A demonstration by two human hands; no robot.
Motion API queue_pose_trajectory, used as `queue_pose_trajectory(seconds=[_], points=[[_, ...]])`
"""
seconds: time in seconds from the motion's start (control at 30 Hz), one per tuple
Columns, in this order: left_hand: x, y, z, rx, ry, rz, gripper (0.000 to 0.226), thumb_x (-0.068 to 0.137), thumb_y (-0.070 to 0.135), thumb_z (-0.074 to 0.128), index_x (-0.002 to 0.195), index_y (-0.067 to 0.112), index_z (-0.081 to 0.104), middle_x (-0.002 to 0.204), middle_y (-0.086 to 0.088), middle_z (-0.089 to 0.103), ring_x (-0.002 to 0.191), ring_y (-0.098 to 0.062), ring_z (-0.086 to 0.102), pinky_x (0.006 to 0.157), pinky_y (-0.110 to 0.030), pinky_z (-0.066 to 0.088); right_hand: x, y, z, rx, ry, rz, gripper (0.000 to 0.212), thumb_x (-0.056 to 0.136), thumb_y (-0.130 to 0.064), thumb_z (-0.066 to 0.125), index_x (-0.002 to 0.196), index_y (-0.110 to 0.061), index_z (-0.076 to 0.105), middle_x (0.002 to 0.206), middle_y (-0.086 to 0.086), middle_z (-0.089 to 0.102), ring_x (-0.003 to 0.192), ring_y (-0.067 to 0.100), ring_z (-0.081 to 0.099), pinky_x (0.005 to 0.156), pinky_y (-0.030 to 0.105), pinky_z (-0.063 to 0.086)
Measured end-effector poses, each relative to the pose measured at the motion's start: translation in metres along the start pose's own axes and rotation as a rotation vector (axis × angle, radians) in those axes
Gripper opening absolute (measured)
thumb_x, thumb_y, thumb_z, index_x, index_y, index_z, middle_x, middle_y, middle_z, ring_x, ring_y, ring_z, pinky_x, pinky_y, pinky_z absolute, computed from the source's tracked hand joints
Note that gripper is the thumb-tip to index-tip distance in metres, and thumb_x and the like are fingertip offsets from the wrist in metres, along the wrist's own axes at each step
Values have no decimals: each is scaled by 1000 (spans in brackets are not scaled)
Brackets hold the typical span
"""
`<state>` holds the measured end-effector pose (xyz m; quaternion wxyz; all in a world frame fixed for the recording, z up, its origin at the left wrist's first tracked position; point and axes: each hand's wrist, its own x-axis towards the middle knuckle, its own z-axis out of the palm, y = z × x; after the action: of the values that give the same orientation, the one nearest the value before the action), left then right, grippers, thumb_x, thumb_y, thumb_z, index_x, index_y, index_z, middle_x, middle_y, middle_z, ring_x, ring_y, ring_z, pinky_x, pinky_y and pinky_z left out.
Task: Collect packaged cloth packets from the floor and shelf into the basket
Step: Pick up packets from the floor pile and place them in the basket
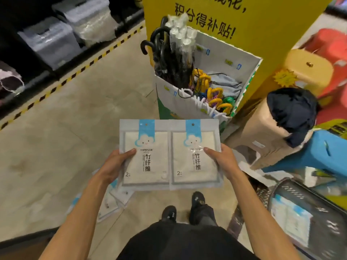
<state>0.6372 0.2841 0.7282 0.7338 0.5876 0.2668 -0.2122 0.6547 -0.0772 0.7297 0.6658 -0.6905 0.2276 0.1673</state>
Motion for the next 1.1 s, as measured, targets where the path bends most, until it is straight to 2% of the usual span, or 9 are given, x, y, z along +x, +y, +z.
queue_pose_trajectory(seconds=[0.1,0.27,0.4,0.47,0.6,0.7,0.8,0.93,1.1], points=[[-1,-4,22,77,-33,-29,16,95,7,61,107,-1,69,108,-20,73,82,-23,76,71,-32,63,-31,17,-26,52,85,-17,31,85,-10,76,115,-10,65,103,8,76,86,21,75,62,28,60],[-14,-17,85,163,-172,-90,14,99,5,56,107,1,66,91,-11,78,75,-20,76,60,-30,61,-80,59,-80,145,248,-8,36,83,-12,78,117,-8,67,104,8,76,90,22,75,74,34,62],[-29,-41,141,246,-326,-105,22,96,9,59,116,4,65,109,-17,75,96,-32,74,69,-37,63,-129,101,-133,213,387,2,40,81,-17,81,118,-12,67,104,3,76,89,19,74,71,31,61],[-38,-58,172,295,-390,-125,24,95,11,60,117,5,66,112,-18,74,96,-32,74,71,-39,63,-157,123,-161,256,452,-2,38,81,-18,81,116,-14,67,104,3,75,89,18,74,69,28,60],[-62,-99,238,408,-506,-158,38,91,17,64,127,3,61,119,-21,70,106,-39,70,84,-51,60,-217,172,-219,325,578,24,40,79,-18,83,116,-13,69,104,4,76,94,21,74,85,42,60],[-87,-134,287,463,-572,-185,44,87,19,66,127,1,61,121,-24,69,108,-42,68,89,-55,58,-262,208,-264,361,639,44,41,78,-18,84,116,-10,70,105,5,76,97,24,73,89,45,58],[-114,-173,331,497,-607,-182,38,90,17,66,125,1,63,119,-24,70,108,-41,69,95,-59,53,-296,246,-310,383,693,62,62,71,-32,90,123,-10,66,115,7,73,102,24,71,91,46,57],[-148,-224,379,522,-645,-174,42,90,18,66,128,0,60,119,-24,70,109,-42,68,101,-61,47,-344,275,-363,390,730,67,35,78,-16,84,110,-12,70,101,6,76,91,23,74,82,42,60],[-180,-269,425,579,-680,-197,42,91,20,66,128,0,61,119,-24,70,110,-43,67,101,-62,47,-392,307,-415,417,751,108,35,78,-13,83,110,-9,70,101,10,76,89,26,74,79,41,60]])
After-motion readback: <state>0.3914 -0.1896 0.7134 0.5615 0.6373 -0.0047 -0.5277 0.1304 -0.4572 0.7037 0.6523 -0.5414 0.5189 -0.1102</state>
